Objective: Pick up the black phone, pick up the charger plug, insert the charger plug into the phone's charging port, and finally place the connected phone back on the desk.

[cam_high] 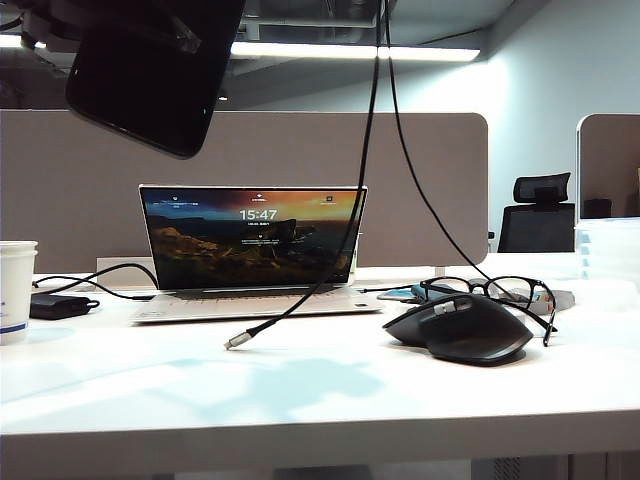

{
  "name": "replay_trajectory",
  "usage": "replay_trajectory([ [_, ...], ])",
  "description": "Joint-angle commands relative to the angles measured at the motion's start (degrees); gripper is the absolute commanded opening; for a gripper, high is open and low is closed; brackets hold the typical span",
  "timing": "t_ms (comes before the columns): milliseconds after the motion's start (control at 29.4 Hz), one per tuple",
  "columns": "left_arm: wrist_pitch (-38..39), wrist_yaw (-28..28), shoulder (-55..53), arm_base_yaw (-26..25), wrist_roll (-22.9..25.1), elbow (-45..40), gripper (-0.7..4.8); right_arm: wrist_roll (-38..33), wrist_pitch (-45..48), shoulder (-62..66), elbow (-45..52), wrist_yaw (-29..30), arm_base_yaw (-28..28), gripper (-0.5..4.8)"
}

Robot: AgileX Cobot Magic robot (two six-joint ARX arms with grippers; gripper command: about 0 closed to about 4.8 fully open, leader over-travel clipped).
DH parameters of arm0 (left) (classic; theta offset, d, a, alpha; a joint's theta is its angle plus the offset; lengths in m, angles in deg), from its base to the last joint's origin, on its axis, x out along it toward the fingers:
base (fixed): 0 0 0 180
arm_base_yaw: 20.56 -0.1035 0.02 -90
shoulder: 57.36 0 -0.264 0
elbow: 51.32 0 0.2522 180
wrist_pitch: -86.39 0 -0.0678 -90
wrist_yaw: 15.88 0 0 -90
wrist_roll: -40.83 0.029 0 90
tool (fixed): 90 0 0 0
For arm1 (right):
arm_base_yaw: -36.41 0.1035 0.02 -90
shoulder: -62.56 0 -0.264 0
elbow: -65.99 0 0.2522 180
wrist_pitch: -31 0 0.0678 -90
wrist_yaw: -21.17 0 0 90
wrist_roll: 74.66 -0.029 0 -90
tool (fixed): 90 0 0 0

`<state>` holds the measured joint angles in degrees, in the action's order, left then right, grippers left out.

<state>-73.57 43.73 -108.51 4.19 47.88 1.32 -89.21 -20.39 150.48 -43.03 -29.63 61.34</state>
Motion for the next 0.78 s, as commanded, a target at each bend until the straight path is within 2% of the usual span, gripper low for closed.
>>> replay_trajectory([
  [34,-2.1,-0.4,0.3,0.0,0.0,0.8,-0.06,2.6,1.0,-0.3,-0.2,-2.3,0.0,0.74],
  [102,-2.1,-0.4,0.3,0.0,0.0,0.8,-0.06,2.8,2.0,-0.2,-0.2,-2.3,0.0,1.28],
  [273,-2.1,-0.4,0.3,0.0,0.0,0.8,-0.06,2.8,5.4,0.5,-0.2,-2.2,0.0,1.33],
  [375,-2.1,-0.4,0.3,0.0,0.0,0.8,-0.06,2.8,6.6,0.9,-0.2,-2.2,0.0,2.12],
  [443,-2.1,-0.4,0.3,0.0,0.0,0.8,-0.06,2.8,6.7,1.1,-0.2,-2.3,0.0,2.46],
  [579,-2.1,-0.4,0.3,0.0,0.0,0.8,-0.06,2.8,6.6,1.1,-0.2,-3.5,0.0,2.53],
  [784,-2.1,-0.4,0.3,0.0,0.0,0.8,-0.06,2.8,5.7,1.1,-0.2,-11.1,0.0,2.53],
])
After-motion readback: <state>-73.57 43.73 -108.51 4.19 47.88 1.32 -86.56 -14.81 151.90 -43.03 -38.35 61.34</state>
